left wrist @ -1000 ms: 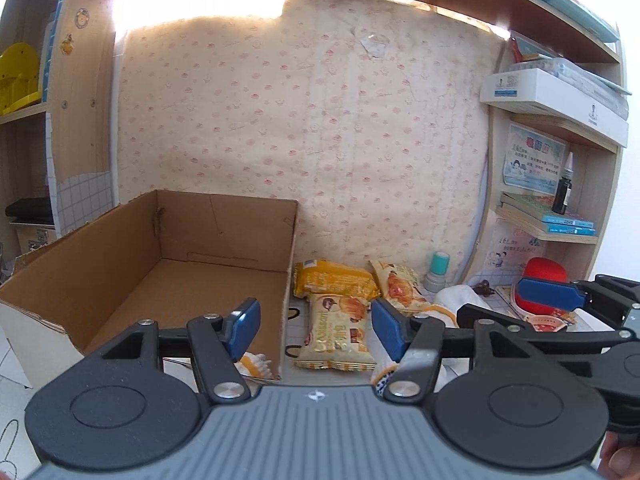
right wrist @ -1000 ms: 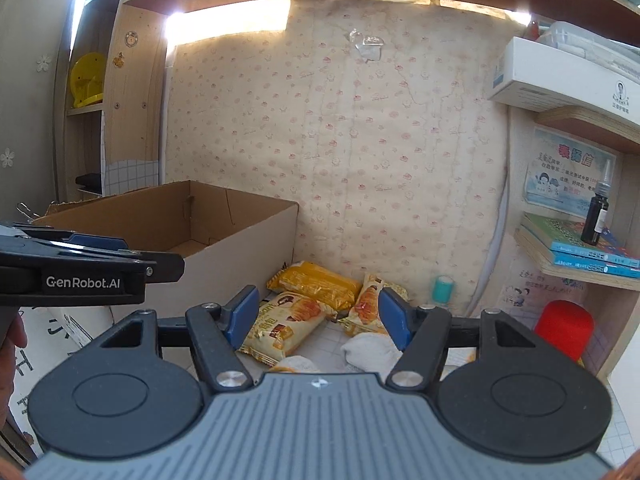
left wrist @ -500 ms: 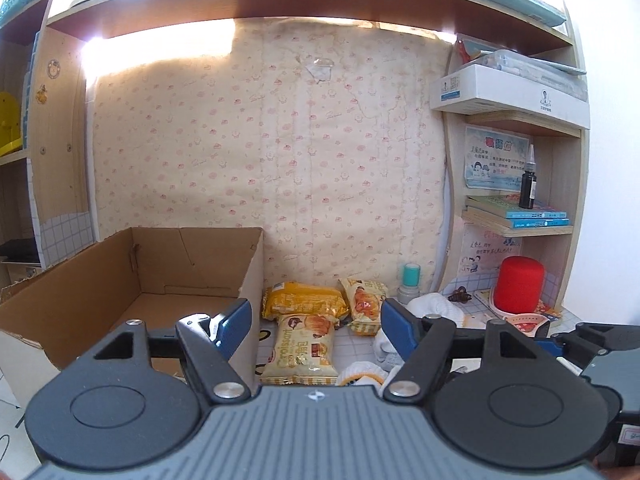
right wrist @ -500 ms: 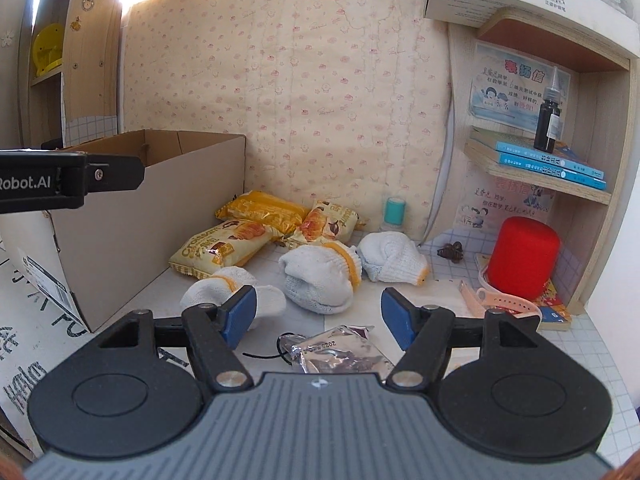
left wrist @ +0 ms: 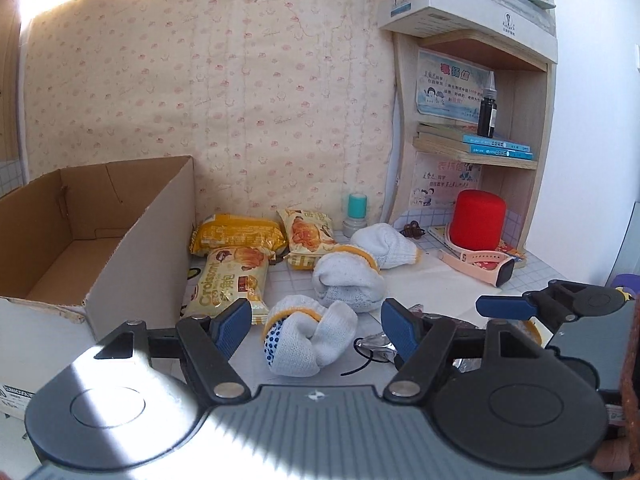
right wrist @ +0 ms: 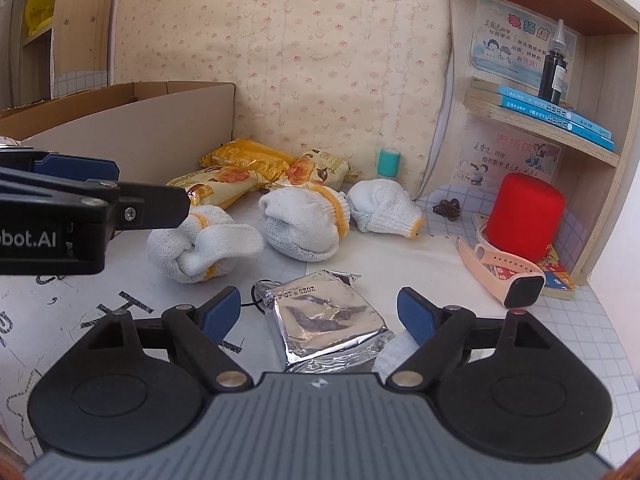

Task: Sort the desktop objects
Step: 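Move the left tool to a blue-dotted glove while the right tool approaches the silver foil pouch, then grasp the blue-dotted glove with the left tool while the right tool grasps the foil pouch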

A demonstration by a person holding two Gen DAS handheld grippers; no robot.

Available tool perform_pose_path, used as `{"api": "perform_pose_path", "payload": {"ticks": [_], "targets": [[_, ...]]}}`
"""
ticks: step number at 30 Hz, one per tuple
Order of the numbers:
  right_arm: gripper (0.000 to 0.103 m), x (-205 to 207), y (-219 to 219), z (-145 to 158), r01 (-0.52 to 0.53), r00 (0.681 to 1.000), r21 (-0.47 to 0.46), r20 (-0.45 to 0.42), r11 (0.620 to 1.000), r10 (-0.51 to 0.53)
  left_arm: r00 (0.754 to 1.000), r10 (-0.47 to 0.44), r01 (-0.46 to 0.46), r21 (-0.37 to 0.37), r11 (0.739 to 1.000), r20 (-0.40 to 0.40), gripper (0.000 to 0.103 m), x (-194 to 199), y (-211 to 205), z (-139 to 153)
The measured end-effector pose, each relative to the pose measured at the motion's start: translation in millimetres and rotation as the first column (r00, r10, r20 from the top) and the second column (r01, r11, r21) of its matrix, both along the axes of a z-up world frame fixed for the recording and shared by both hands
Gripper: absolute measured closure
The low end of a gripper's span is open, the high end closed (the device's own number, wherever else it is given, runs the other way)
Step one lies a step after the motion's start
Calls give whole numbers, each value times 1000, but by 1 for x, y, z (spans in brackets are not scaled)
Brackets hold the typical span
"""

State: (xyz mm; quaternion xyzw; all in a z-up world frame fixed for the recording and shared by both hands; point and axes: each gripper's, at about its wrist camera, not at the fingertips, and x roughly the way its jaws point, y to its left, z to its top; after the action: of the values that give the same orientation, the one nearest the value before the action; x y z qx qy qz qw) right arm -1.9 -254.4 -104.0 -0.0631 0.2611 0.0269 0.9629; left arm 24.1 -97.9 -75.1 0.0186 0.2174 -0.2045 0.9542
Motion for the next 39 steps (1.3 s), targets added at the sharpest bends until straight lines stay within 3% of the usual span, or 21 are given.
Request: {"api": "perform_pose_path", "payload": {"ticks": [7, 16, 23, 25, 26, 28, 30, 35, 39], "targets": [[10, 9, 7, -7, -27, 999, -76, -20, 997, 26, 999, 6, -5, 16, 1000, -46, 29, 15, -8, -13], [9, 23, 12, -16, -81, 994, -125, -88, 989, 70, 995, 8, -6, 15, 1000, -104, 28, 39, -17, -25], [5, 31, 10, -16, -102, 989, -87, -117, 991, 91, 990, 35, -31, 31, 999, -135, 27, 50, -19, -31], [5, 32, 8, -15, -109, 987, -63, -129, 992, 100, 985, 41, -37, 27, 999, -168, 32, 56, -17, -34], [6, 32, 8, -14, -106, 987, -57, -130, 993, 98, 982, 41, -37, 23, 999, -186, 39, 59, -16, -36], [15, 31, 6, -12, -92, 989, -55, -121, 994, 85, 982, 45, -40, 32, 999, -183, 41, 60, -16, -38], [33, 30, 2, -10, -64, 992, -59, -111, 996, 57, 984, 46, -39, 45, 998, -172, 45, 58, -18, -38], [36, 27, 5, -12, -76, 993, -102, -103, 992, 65, 987, 51, -44, 48, 998, -155, 49, 55, -18, -38], [39, 24, 2, -10, -46, 996, -81, -84, 996, 39, 988, 56, -50, 41, 998, -147, 51, 54, -14, -36]]}}
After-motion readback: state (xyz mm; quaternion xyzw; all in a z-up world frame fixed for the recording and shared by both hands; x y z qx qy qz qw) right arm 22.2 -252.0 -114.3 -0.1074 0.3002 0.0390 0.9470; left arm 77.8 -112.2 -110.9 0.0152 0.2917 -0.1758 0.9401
